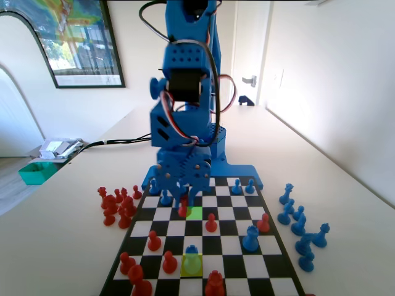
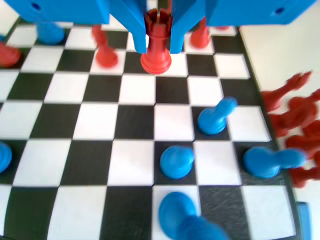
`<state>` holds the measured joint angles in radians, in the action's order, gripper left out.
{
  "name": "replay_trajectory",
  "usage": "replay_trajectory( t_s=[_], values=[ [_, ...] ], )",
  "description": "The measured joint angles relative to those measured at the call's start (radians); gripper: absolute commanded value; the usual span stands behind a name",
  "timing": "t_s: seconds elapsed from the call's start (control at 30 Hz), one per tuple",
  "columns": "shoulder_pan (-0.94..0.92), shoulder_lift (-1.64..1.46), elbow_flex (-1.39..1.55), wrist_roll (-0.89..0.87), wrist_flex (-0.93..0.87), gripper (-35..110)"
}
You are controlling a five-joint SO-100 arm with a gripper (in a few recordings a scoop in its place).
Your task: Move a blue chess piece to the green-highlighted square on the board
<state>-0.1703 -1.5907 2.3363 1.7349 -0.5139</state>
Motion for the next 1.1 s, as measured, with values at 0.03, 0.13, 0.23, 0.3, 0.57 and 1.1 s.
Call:
replay_trajectory(
  t_s=[0.03,0.13,0.23,0.3,0.57,1.1],
  values=[
    [-0.011,-0.006,-0.012,0.003,-0.017,4],
    [-0.055,-0.014,-0.054,0.014,-0.066,4],
    [-0.107,-0.02,-0.094,0.029,-0.117,4],
    [-0.144,-0.025,-0.123,0.043,-0.158,4],
    [-0.314,-0.026,-0.201,0.106,-0.264,4],
    [-0.607,-0.083,-0.196,0.244,-0.396,4]
  ],
)
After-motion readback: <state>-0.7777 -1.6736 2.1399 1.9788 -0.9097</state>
